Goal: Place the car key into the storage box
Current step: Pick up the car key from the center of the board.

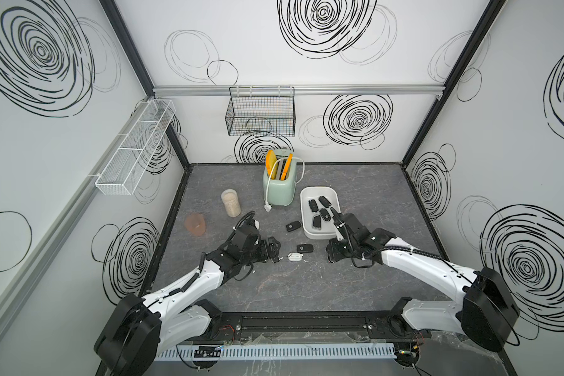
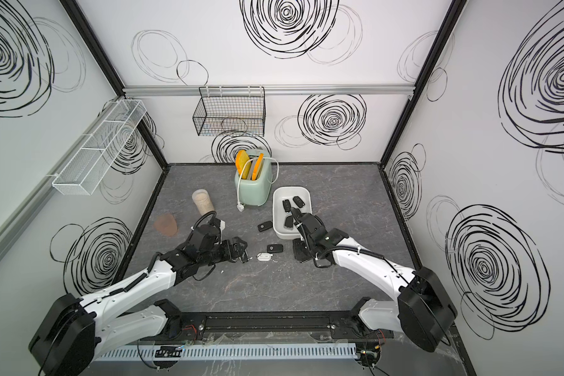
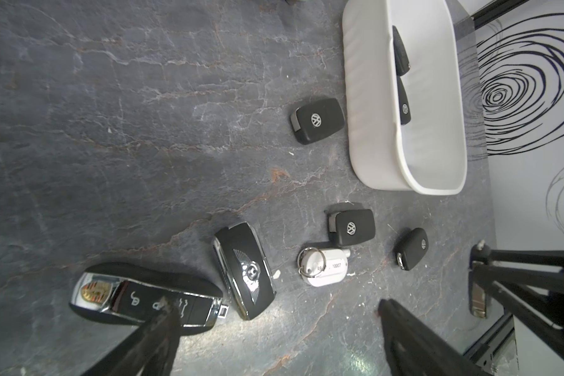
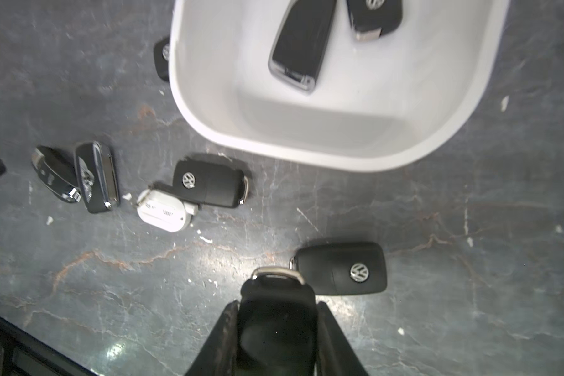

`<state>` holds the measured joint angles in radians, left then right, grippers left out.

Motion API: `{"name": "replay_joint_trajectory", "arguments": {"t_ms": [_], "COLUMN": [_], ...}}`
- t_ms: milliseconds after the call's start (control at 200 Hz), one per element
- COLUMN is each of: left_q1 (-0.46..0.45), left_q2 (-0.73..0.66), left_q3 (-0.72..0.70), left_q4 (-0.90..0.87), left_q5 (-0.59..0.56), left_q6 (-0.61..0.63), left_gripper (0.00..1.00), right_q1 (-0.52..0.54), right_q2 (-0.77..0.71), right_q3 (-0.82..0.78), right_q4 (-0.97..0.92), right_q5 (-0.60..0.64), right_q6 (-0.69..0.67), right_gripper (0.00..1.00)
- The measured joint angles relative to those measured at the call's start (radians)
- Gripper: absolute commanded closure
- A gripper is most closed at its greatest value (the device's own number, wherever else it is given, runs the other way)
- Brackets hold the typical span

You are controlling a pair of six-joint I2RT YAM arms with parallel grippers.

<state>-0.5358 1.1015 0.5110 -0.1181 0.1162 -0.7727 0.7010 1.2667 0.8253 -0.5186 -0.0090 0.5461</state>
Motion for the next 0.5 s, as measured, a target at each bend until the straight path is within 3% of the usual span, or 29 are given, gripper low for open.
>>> {"name": "replay_joint_trajectory", "arguments": {"t_ms": [245,500], "left_q1": [0.041,0.11], "left_q2": [0.069,0.102], "left_q3": [0.064,0.114], "left_q4": [0.007,0.012], "left_q5": [0.031,0.066], "left_q6": [0.039,0.063], "left_gripper": [0.02,0.02], "right_q1": [-0.121,-0.16], "right_q2": [0.099,0.285], "right_q3": [0.122,0.235], "right_q4": [0.055,0.154], "right_q5": [-0.037,-0.079], "right_q6": [-0.089,-0.145], "right_gripper": [0.72,0.72]}}
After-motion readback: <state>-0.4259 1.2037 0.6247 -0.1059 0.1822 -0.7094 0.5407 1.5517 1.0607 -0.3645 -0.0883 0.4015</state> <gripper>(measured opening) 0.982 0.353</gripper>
